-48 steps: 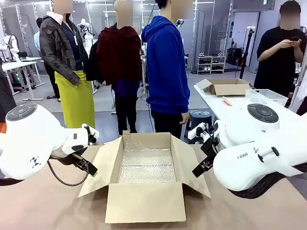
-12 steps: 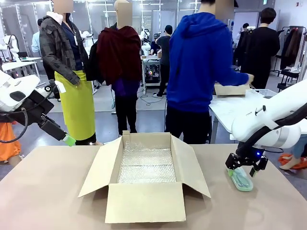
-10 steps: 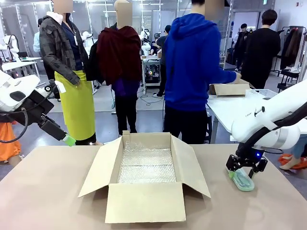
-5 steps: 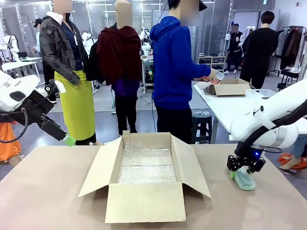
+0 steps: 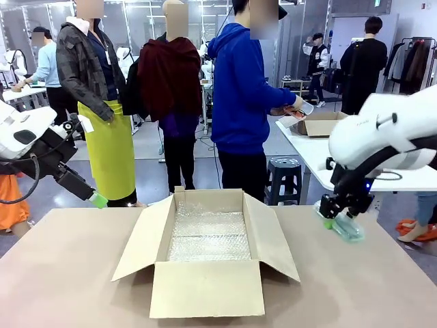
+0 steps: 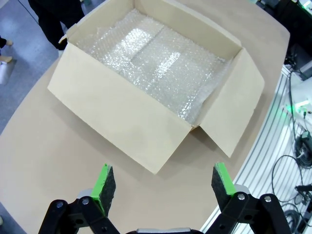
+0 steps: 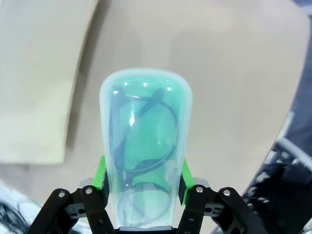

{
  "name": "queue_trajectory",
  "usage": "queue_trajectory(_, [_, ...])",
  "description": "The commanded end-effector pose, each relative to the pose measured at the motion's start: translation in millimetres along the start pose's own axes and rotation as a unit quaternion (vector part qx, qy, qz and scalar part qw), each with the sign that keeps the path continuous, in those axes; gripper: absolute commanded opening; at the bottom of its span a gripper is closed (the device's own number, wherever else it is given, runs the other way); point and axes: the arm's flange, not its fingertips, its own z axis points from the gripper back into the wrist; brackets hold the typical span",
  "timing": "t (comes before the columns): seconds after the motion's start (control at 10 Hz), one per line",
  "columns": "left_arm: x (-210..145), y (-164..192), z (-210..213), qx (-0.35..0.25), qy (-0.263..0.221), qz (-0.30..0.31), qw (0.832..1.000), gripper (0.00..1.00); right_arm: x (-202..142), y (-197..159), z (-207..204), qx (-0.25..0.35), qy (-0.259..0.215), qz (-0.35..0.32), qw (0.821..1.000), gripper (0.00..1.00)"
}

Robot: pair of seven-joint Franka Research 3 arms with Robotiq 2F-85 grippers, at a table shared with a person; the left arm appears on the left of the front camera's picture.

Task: Pack the glasses set securely to prepare it for shipping.
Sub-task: Place the Glasses case inside the Package Box.

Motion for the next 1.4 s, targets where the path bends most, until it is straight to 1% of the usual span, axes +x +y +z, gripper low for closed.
queue_trajectory(0.0, [0, 2, 2, -0.007, -0.002, -0.009, 1.0, 1.0, 12, 27, 30, -0.032, 0.029, 0.153, 0.987, 0.34])
queue_trajectory(0.1, [0, 2, 2, -0.007, -0.002, -0.009, 1.0, 1.0, 27, 49, 45, -0.034, 0.039, 0.229, 0.972, 0.34])
queue_trajectory(0.2, [0, 2, 2, -0.007, -0.002, -0.009, 1.0, 1.0, 42, 76, 56, -0.016, 0.053, 0.341, 0.938, 0.34])
queue_trajectory(0.3, [0, 2, 2, -0.007, -0.002, -0.009, 1.0, 1.0, 60, 109, 60, -0.006, 0.057, 0.461, 0.885, 0.34])
queue_trajectory(0.4, [0, 2, 2, -0.007, -0.002, -0.009, 1.0, 1.0, 91, 152, 61, -0.027, 0.059, 0.504, 0.861, 0.34])
queue_trajectory(0.5, [0, 2, 2, -0.007, -0.002, -0.009, 1.0, 1.0, 119, 185, 60, -0.044, 0.047, 0.522, 0.851, 0.34])
queue_trajectory(0.6, [0, 2, 2, -0.007, -0.002, -0.009, 1.0, 1.0, 145, 212, 53, -0.037, 0.049, 0.543, 0.838, 0.34])
queue_trajectory(0.8, [0, 2, 2, -0.007, -0.002, -0.009, 1.0, 1.0, 184, 261, 20, -0.054, 0.078, 0.58, 0.809, 0.34])
queue_trajectory(0.9, [0, 2, 2, -0.007, -0.002, -0.009, 1.0, 1.0, 201, 274, 1, -0.066, 0.086, 0.585, 0.803, 0.34])
queue_trajectory(1.0, [0, 2, 2, -0.007, -0.002, -0.009, 1.0, 1.0, 216, 279, -22, -0.073, 0.092, 0.593, 0.797, 0.34])
queue_trajectory(1.1, [0, 2, 2, -0.007, -0.002, -0.009, 1.0, 1.0, 227, 277, -44, -0.063, 0.096, 0.598, 0.794, 0.34])
queue_trajectory(1.2, [0, 2, 2, -0.007, -0.002, -0.009, 1.0, 1.0, 237, 273, -64, -0.033, 0.077, 0.599, 0.796, 0.34])
queue_trajectory(1.3, [0, 2, 2, -0.007, -0.002, -0.009, 1.0, 1.0, 242, 272, -85, -0.022, 0.064, 0.596, 0.8, 0.34])
